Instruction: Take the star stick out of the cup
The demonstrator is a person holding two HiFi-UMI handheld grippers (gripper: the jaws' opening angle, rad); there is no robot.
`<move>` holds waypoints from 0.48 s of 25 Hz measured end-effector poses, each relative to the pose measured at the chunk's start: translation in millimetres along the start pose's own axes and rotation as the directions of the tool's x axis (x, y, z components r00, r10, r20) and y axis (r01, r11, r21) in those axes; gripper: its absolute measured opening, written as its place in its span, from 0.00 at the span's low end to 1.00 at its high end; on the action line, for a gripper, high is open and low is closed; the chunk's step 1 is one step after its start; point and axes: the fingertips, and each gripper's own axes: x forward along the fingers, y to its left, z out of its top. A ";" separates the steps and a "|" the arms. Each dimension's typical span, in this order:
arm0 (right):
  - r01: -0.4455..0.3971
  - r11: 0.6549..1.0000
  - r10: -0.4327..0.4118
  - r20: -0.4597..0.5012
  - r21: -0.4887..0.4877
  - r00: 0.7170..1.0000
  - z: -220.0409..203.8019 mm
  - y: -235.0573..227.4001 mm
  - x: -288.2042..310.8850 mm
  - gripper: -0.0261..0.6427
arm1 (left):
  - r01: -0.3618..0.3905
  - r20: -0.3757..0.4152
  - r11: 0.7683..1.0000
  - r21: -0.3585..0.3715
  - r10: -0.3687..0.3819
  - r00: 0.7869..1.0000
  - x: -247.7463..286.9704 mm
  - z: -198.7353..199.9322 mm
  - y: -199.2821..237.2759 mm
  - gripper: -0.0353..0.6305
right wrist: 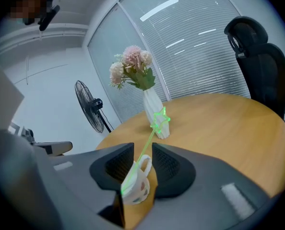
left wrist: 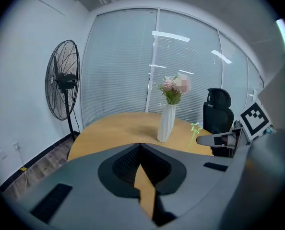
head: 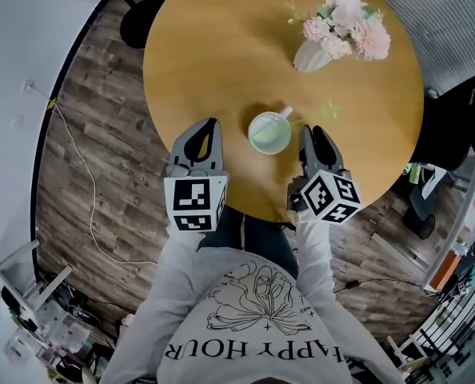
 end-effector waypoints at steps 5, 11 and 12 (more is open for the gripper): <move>-0.015 1.000 0.015 -0.031 0.008 0.999 -9.6 -6.1 11.1 0.22 | -0.002 -0.027 1.000 -0.015 0.001 1.000 9.7 -10.8 -5.0 0.06; -0.041 0.999 0.041 -0.049 0.009 0.998 -15.7 -7.7 21.7 0.22 | -0.007 -0.054 1.000 -0.028 0.005 0.999 18.6 -23.9 -9.1 0.06; -0.044 0.999 0.044 -0.051 0.011 0.998 -16.2 -7.4 23.7 0.22 | -0.008 -0.056 1.000 -0.030 0.006 0.998 19.7 -24.9 -8.7 0.06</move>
